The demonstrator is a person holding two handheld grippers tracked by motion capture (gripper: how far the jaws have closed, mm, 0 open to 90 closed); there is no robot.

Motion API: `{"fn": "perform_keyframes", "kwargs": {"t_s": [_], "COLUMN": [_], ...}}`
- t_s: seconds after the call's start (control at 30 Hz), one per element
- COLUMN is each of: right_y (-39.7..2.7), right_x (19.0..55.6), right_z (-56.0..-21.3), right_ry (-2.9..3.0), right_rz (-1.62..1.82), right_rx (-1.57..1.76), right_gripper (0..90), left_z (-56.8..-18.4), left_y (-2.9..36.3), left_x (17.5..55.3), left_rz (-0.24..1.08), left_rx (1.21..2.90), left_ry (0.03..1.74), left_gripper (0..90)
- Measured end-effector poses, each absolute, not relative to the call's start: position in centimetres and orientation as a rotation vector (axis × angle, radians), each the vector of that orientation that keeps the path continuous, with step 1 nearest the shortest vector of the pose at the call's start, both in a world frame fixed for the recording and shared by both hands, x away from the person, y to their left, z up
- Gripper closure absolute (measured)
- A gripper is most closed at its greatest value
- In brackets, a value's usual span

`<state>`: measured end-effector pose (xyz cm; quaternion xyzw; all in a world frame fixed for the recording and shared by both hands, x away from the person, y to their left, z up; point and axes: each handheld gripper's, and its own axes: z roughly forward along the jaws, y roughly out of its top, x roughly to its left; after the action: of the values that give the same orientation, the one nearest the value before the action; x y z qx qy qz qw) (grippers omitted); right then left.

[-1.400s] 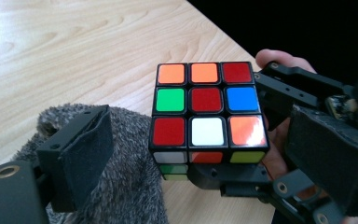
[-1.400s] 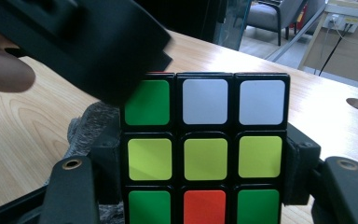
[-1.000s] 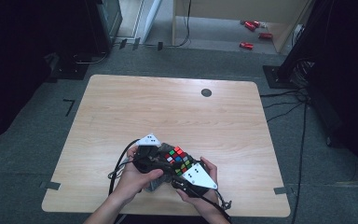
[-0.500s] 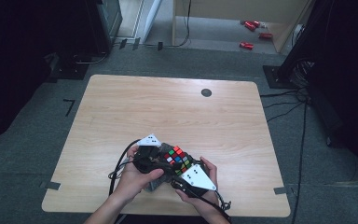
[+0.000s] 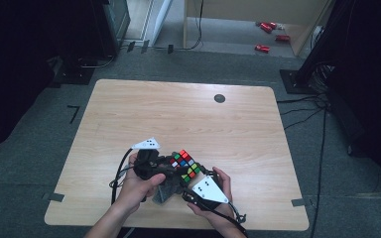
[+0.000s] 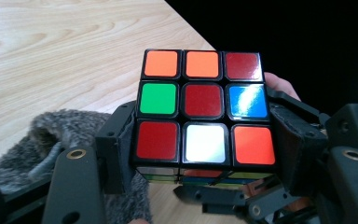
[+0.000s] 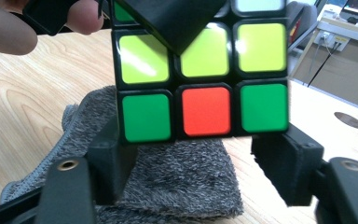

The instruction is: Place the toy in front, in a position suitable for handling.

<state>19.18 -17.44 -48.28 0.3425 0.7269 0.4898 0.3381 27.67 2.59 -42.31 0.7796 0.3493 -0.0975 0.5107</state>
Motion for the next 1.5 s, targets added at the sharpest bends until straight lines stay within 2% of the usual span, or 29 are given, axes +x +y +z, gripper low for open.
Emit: {"fn": "perform_keyframes", "kwargs": {"t_s": [0.3, 0.47, 0.8, 0.97, 1.03, 1.1, 1.13, 1.27, 1.5], "right_y": [-17.3, -17.3, -17.3, -17.1, -17.1, -17.2, -17.2, -17.1, -17.1], "right_x": [19.1, 19.0, 19.0, 18.8, 18.7, 18.8, 18.8, 18.9, 18.9], "right_z": [-48.3, -48.1, -48.0, -47.9, -47.9, -47.9, -48.0, -48.1, -47.8], "right_ry": [1.894, 1.880, 1.867, 1.852, 1.844, 1.847, 1.848, 1.859, 1.853], "right_rz": [1.274, 1.277, 1.280, 1.276, 1.269, 1.266, 1.266, 1.266, 1.260], "right_rx": [0.895, 0.895, 0.895, 0.857, 0.855, 0.869, 0.868, 0.877, 0.850], "right_gripper": [34.6, 34.3, 33.7, 33.6, 33.6, 33.7, 33.7, 33.7, 28.5], "left_z": [-42.3, -42.6, -42.8, -43.3, -43.1, -42.9, -42.7, -42.7, -42.7], "left_y": [2.4, 1.9, 1.8, 1.6, 1.9, 2.4, 2.5, 2.3, 2.2], "left_x": [27.6, 27.4, 27.5, 27.6, 27.7, 27.8, 27.8, 27.4, 27.4], "left_rz": [-0.221, -0.188, -0.223, -0.258, -0.264, -0.287, -0.297, -0.242, -0.260], "left_rx": [1.886, 1.919, 1.920, 1.940, 1.911, 1.863, 1.850, 1.888, 1.916], "left_ry": [0.848, 0.857, 0.870, 0.869, 0.873, 0.876, 0.874, 0.865, 0.861], "left_gripper": [34.5, 30.2, 28.9, 20.0, 22.0, 31.3, 32.6, 32.7, 34.8]}}
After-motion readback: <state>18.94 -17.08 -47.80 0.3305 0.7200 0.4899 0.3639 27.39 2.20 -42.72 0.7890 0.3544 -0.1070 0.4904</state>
